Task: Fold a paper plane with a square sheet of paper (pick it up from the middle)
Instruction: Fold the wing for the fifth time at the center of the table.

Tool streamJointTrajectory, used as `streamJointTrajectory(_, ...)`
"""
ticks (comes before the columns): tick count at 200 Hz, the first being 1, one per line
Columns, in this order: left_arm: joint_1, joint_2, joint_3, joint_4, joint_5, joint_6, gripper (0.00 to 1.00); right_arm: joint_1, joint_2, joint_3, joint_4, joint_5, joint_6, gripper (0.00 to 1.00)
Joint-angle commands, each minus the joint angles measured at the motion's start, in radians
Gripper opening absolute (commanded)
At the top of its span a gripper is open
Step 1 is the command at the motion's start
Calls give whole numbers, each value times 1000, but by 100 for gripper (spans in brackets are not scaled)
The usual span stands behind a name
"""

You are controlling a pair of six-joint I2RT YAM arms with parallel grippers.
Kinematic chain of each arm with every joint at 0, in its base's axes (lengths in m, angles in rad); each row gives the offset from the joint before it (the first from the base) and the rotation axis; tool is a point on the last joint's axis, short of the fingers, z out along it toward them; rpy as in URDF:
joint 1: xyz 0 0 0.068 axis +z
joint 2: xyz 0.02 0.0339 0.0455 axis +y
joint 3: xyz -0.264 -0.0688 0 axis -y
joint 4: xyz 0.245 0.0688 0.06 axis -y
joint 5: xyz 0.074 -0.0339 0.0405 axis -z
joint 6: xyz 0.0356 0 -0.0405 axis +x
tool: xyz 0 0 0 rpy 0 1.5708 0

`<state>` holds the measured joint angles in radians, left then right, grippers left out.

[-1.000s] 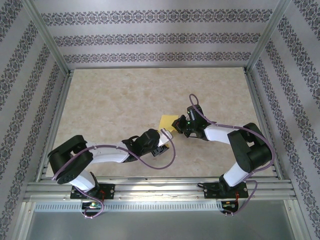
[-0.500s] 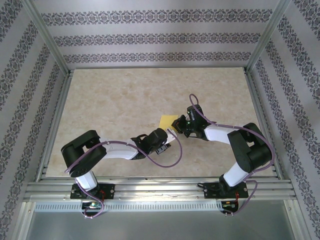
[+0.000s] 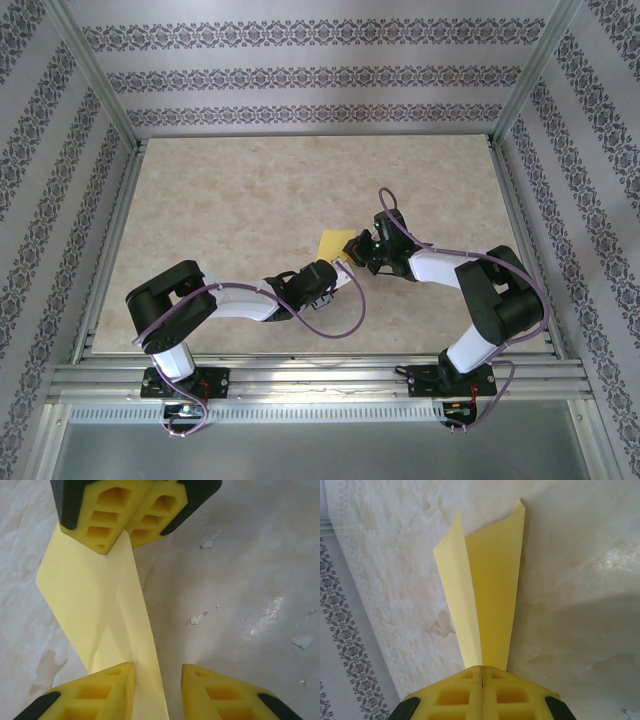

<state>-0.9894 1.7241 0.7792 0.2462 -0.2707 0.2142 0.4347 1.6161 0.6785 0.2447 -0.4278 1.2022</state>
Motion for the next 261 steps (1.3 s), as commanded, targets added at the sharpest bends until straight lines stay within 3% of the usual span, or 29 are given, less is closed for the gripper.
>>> streamJointTrajectory(1, -17, 12, 11, 0, -21, 5, 26, 6, -18, -2, 16, -3, 5, 0)
streamJointTrajectory(61, -17, 15, 13, -1, -47, -8, 21, 6, -21, -7, 13, -3, 3, 0)
streamJointTrajectory(79, -17, 15, 15, -5, -53, -19, 28, 6, -20, -7, 14, -6, 3, 0)
streamJointTrajectory(113, -17, 15, 15, -7, -65, -14, 29, 4, -21, -7, 15, -9, 2, 0)
streamJointTrajectory(195, -16, 17, 17, -13, -68, -19, 10, 2, -16, -10, 19, -14, 1, 0)
streamJointTrajectory(210, -17, 17, 18, -10, -69, -30, 7, 0, -18, -9, 19, -17, 0, 7)
streamJointTrajectory(234, -15, 15, 20, -14, -51, -51, 5, -9, -37, -13, 2, -14, -13, 30)
streamJointTrajectory(261, -11, 19, 16, 3, -30, -113, 5, -31, -106, -27, -64, 25, -59, 39)
